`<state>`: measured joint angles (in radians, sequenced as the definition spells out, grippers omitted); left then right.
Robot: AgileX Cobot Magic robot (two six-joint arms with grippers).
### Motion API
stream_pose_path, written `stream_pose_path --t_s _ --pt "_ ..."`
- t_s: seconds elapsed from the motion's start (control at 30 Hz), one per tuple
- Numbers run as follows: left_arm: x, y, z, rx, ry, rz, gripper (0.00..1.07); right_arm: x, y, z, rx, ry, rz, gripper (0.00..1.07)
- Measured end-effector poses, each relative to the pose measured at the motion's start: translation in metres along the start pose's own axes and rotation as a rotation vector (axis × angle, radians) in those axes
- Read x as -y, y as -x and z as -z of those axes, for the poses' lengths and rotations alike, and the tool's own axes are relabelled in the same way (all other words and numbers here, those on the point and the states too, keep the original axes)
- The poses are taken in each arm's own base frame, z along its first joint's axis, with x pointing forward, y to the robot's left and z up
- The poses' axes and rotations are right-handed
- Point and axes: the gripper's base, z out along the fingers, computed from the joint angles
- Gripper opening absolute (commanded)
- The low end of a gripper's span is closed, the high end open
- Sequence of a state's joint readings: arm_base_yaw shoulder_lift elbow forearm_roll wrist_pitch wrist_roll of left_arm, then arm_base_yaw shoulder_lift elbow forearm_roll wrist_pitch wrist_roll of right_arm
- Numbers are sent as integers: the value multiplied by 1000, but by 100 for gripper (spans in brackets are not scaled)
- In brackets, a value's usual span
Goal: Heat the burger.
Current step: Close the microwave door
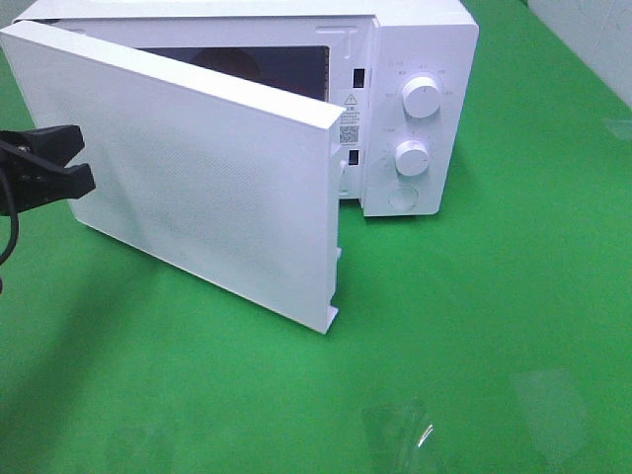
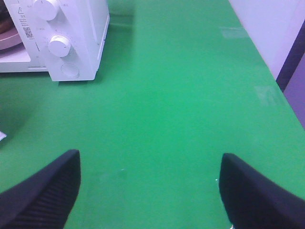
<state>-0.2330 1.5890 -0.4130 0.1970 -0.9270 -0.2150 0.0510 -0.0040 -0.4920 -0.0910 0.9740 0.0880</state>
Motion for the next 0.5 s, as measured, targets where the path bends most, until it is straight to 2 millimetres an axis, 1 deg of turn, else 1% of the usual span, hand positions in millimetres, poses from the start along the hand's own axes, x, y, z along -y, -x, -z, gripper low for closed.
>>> stream_pose_path --t_s 0.13,0.2,0.37,0.43,0.47,0.5 --pt "6 -2 -2 -2 1 0 0 0 0 0 0 0 0 76" --pt "11 -8 -6 -20 10 4 0 0 0 0 0 0 0 76" --pt "16 -8 -14 -18 -1 6 0 0 0 0 0 0 0 76" --pt "21 -5 -22 -14 -20 3 0 0 0 0 0 0 0 76" --pt "21 -5 -22 -14 -20 3 0 0 0 0 0 0 0 76" --pt "25 -4 -27 -15 -32 0 0 0 0 0 0 0 0 76"
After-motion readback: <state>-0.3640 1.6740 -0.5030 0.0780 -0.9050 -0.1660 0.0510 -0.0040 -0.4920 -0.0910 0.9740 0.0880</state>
